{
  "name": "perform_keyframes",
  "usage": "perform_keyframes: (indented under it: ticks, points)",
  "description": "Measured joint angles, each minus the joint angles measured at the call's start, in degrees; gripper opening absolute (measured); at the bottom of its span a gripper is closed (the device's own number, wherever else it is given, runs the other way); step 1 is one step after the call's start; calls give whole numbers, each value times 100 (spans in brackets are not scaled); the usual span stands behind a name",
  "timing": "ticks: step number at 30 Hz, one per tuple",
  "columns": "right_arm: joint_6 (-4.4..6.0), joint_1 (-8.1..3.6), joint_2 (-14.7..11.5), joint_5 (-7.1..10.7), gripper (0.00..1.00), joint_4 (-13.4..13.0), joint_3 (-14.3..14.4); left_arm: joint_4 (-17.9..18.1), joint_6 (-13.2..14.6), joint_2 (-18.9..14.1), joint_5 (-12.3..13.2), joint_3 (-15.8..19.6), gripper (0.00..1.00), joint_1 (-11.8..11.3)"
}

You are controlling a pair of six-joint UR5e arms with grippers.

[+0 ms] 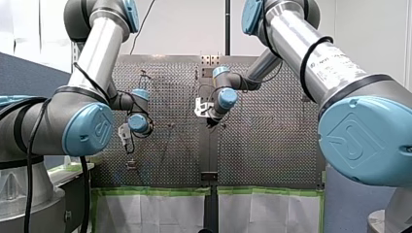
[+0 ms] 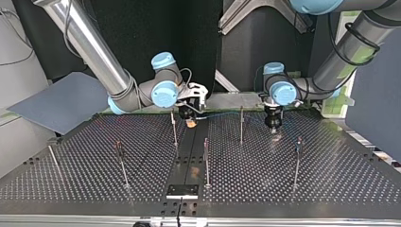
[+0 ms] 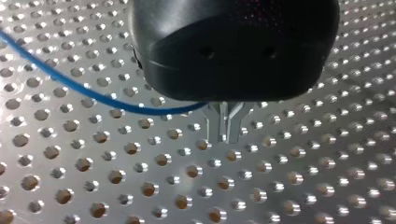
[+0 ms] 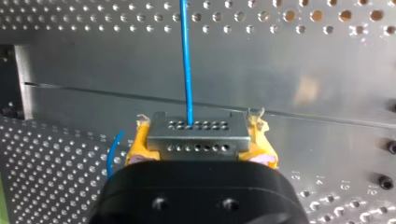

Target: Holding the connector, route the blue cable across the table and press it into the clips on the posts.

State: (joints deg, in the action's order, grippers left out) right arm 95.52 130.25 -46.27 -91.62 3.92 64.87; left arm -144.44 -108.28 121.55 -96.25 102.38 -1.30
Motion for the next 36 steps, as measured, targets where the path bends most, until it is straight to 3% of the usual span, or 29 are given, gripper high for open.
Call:
perform_keyframes:
  ticks: [1,2,3,5,6,8,17,27,36]
  points:
    - [-6,-4,0,4,0,3,-10,-37,3,-2,9,-50,37,0]
    - [-11,-7,0,7,0,6,-19,-66,10,-3,16,-77,56,0]
    - [-20,-9,-1,13,0,10,-28,-98,23,-3,22,-98,56,0]
    - [-38,-11,-1,23,0,15,-39,-182,70,-3,27,-126,87,1]
    - [-52,-11,-1,28,0,16,-42,-223,100,-6,24,-131,87,4]
    - [-84,-11,-1,33,0,19,-46,-338,194,-8,-6,-137,100,19]
    - [-171,31,-1,39,0,75,-71,-870,610,-29,-337,-138,100,193]
    - [-181,72,-2,39,0,90,-75,-1437,647,-420,-597,-69,100,485]
    - [-181,83,-2,39,0,107,-75,-1842,721,-889,-734,308,100,691]
